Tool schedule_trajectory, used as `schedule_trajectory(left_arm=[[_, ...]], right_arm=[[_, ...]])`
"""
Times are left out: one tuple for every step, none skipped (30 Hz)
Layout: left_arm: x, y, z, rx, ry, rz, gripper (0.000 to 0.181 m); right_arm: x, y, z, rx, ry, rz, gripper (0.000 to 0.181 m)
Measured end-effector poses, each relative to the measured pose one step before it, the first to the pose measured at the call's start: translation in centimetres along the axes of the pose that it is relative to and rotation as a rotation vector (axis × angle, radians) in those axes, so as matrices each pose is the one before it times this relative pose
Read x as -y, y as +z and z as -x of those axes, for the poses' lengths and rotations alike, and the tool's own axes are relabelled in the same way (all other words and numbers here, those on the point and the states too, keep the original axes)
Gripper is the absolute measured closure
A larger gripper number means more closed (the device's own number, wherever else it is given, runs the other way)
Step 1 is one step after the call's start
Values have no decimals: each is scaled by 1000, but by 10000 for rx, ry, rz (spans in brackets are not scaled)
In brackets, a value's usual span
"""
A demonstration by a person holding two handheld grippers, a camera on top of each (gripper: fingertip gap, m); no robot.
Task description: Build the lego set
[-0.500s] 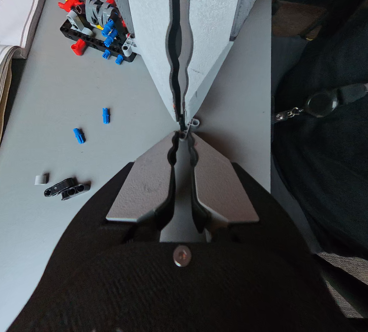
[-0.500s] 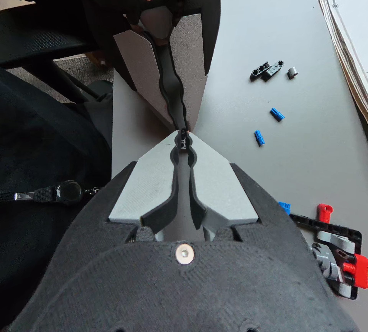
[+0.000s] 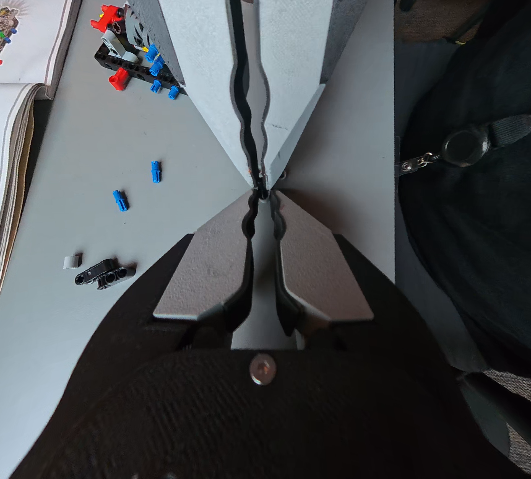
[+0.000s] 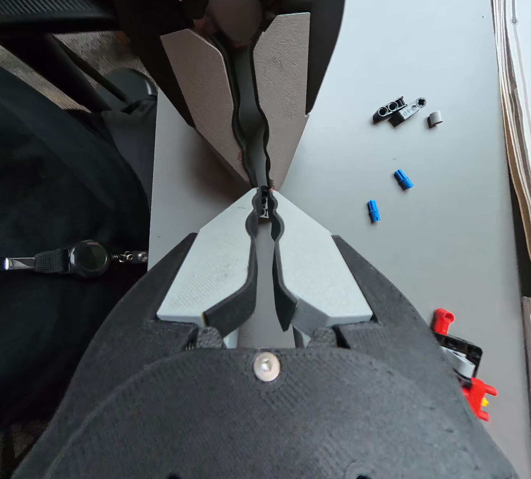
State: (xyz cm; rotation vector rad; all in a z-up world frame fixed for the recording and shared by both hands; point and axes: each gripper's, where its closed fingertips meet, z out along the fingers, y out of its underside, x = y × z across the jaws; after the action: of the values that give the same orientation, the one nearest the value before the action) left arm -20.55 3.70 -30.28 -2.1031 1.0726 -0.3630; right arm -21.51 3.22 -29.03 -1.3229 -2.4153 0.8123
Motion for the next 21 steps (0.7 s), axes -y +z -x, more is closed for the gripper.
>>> schedule_trajectory(left_arm=[[0,9,-9,-58,-59,-4,175],[-3,22,-6,-71,-71,-3,175],[-2,6,-4,-61,-66,-3,175],[-1,5,-5,-49,-52,-1,175],[-3,1,-7,-33,-35,1,175],[-8,9,5,-8,-9,2,175],[-9,-12,6,34,34,1,175],[-2,-6,10,46,44,2,175],[-7,4,0,31,30,2,175],[-5,-5,10,17,11,2,175],[-3,-4,-7,2,-2,-1,175],[-2,-1,-1,-8,-7,0,175],[3,4,-5,-1,3,2,175],[-3,-4,2,11,13,0,175],[-10,3,-3,9,10,0,175],[1,1,-6,-2,-5,-1,175],[-2,-1,3,-5,-5,0,175],[-5,11,1,-3,-4,1,175],[-2,-4,-6,21,20,2,175],[-8,0,2,47,53,2,175],[1,-4,3,38,40,4,175]], right_arm=[[-42,0,11,-81,-231,199,181],[-35,-8,-10,-71,-235,204,181],[-25,-1,-10,-50,-199,200,181],[5,7,-11,-25,-173,182,181],[8,13,-8,3,-153,165,181],[-5,12,-6,35,-109,139,181],[-5,7,0,47,-57,94,181],[3,9,4,57,0,47,181],[-4,15,8,63,33,19,181],[-5,12,-8,45,19,5,181],[-11,7,1,33,4,12,181],[-18,16,0,23,-15,43,181],[-34,30,4,9,-59,76,181],[-21,27,-9,20,-56,103,181],[-5,1,-4,47,-30,101,181],[-20,15,-3,90,15,74,181],[-25,11,10,104,42,39,181],[-6,19,-2,64,17,18,181],[-11,17,16,15,-12,20,180],[-2,10,0,-24,-70,35,181],[5,12,0,-33,-74,38,181]])
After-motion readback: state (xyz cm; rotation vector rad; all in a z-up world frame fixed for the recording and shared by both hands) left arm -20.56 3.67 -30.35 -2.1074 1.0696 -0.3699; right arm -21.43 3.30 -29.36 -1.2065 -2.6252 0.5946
